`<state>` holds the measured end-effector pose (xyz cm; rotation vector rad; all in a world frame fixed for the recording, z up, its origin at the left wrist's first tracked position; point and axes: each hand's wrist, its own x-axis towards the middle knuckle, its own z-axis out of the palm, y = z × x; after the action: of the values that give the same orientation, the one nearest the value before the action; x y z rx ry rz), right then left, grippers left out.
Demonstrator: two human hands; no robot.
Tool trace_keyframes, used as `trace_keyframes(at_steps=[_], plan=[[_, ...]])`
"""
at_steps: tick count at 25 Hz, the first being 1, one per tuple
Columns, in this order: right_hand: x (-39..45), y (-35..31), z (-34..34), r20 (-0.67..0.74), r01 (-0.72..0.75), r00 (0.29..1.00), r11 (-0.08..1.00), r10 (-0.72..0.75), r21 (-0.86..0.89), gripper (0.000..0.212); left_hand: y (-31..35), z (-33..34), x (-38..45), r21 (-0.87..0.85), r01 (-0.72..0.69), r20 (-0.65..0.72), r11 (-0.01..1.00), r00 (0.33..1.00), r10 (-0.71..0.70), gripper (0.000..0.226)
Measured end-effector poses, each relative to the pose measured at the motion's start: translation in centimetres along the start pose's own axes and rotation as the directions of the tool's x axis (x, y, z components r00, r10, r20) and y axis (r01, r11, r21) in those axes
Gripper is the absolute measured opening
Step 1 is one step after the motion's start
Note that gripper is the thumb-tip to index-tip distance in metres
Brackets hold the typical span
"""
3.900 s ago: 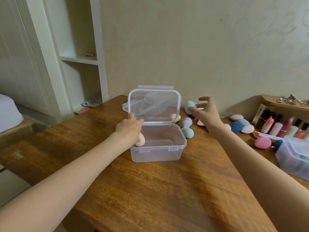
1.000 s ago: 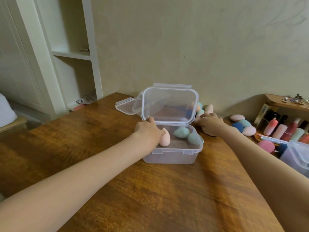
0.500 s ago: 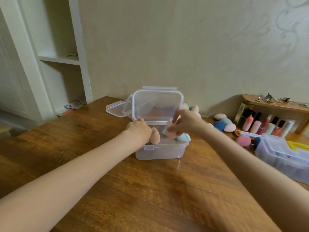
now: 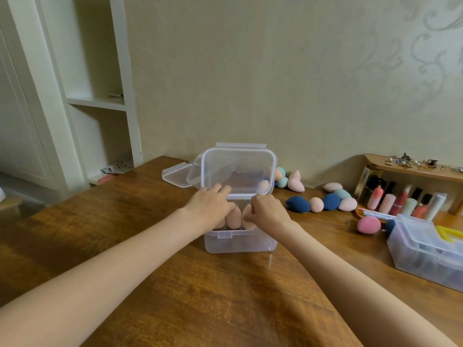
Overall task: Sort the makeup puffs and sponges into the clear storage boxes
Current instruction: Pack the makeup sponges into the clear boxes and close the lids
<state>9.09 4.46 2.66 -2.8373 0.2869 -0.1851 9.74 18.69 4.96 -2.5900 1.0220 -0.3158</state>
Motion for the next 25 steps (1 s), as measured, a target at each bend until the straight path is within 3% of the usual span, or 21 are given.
trace_keyframes(at_steps=[3, 6, 9, 10, 12, 14, 17, 22, 25], plan=[[0.2, -0.1, -0.1, 0.043, 0.013, 0.999, 1.000, -0.014, 0.016, 0.029, -0.8, 0.8, 1.0, -0.209, -0.194, -0.174, 0.959, 0.972, 0.159, 0.035], [-0.2, 0.1, -0.8, 0.104, 0.090, 0.990, 0.996, -0.092, 0.026, 0.011, -0.9, 1.6, 2.3, -0.439, -0.221, -0.174, 0.871, 0.972, 0.159, 0.035], [-0.8, 1.1, -2.5, 0.181, 0.145, 0.973, 0.989, -0.144, 0.005, 0.016, -0.8, 2.8, 3.0, -0.458, -0.218, -0.149, 0.862, 0.975, 0.167, 0.040], [-0.9, 1.7, -3.8, 0.117, 0.146, 0.982, 0.989, -0.146, 0.005, 0.026, -0.8, 2.8, 3.2, -0.458, -0.213, -0.136, 0.863, 0.976, 0.168, 0.040], [-0.1, 3.7, -6.2, -0.194, 0.104, 0.977, 0.990, -0.083, 0.098, 0.027, -0.8, 2.8, 3.6, -0.475, -0.207, -0.126, 0.855, 0.978, 0.167, 0.039], [2.1, 6.6, -7.3, -0.412, -0.001, 0.905, 0.970, 0.103, 0.241, 0.020, -0.7, 2.9, 4.3, -0.509, -0.216, -0.138, 0.834, 0.976, 0.169, 0.039], [5.7, 9.5, -6.0, -0.275, -0.162, 0.942, 0.979, 0.191, 0.126, 0.027, -0.4, 3.4, 5.2, -0.538, -0.190, -0.107, 0.821, 0.982, 0.158, 0.038], [12.1, 12.7, -2.6, 0.040, -0.198, 0.977, 0.966, 0.207, -0.164, 0.036, -0.6, 4.0, 5.8, -0.538, -0.207, -0.122, 0.817, 0.978, 0.167, 0.038], [14.0, 14.0, -1.5, 0.062, -0.222, 0.967, 0.940, 0.245, -0.261, 0.039, -0.8, 4.4, 6.0, -0.544, -0.225, -0.159, 0.808, 0.974, 0.164, 0.038]])
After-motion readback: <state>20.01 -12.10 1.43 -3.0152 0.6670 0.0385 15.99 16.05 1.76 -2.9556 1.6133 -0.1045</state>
